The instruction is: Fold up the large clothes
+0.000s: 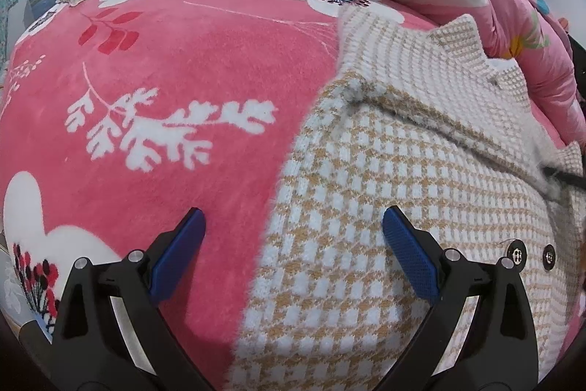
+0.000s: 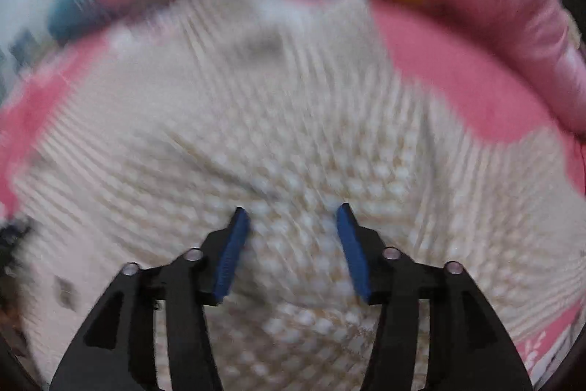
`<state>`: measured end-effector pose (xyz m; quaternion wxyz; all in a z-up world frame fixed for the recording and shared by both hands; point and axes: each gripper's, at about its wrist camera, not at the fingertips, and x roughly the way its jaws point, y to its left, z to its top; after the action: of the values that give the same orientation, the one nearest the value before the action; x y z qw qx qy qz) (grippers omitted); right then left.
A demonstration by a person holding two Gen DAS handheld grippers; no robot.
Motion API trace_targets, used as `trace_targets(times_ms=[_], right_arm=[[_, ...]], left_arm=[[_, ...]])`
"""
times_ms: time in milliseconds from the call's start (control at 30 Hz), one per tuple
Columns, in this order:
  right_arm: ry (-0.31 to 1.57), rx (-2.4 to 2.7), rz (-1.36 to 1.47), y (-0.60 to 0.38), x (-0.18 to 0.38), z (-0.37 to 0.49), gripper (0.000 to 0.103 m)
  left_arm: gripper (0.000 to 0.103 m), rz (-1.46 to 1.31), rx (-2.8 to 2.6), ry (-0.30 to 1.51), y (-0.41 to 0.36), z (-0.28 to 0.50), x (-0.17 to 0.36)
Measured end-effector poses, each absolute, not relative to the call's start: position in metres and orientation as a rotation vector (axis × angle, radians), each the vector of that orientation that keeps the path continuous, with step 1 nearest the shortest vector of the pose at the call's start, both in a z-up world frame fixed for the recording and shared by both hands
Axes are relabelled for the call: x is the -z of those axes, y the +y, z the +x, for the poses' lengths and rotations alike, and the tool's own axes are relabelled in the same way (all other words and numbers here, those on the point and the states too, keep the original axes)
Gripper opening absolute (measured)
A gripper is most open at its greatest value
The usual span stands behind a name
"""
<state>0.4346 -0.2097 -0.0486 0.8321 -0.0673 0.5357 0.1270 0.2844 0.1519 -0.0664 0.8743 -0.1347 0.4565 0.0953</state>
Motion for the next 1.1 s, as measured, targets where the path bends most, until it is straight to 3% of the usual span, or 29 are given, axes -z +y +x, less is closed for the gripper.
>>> trace_targets(times_ms=[100, 267, 400, 533, 733, 900, 1100], right_arm=[[1.127, -0.212, -0.168, -0.209, 0.037, 0.431, 0.052], [1.011, -0.317, -0.221, -0.17, -0.007, 0.411, 0.053], [0.986, -0.376, -0.229, -0.139, -0.002, 0.419, 0.061], [1.104, -0.344, -0.181, -0.135, 0.05, 0.437, 0.068], [1.058, -0.332, -0.141, -0.157, 0.021, 0.427, 0.068], [1.096, -0.28, -0.129, -0.183, 0.046, 0.442, 0.073], [1.059, -0.277, -0.134, -0.173, 0.009, 0.417, 0.073]], left_arm=[[0.094, -0.269, -0.151, 0.965, 0.16, 0.283, 0.056], [0.094, -0.22, -0.126, 0.837, 0.163, 0.289, 0.001], [0.094, -0.202, 0.0, 0.81, 0.131, 0.326, -0.023], [0.094, -0.192, 0.078, 0.843, 0.1, 0.375, -0.009], [0.095, -0.129, 0.031, 1.03, 0.085, 0.433, 0.067], [0.095, -0.112, 0.041, 0.999, 0.084, 0.42, 0.063], [0.095, -0.145, 0.064, 0.915, 0.079, 0.392, 0.014]])
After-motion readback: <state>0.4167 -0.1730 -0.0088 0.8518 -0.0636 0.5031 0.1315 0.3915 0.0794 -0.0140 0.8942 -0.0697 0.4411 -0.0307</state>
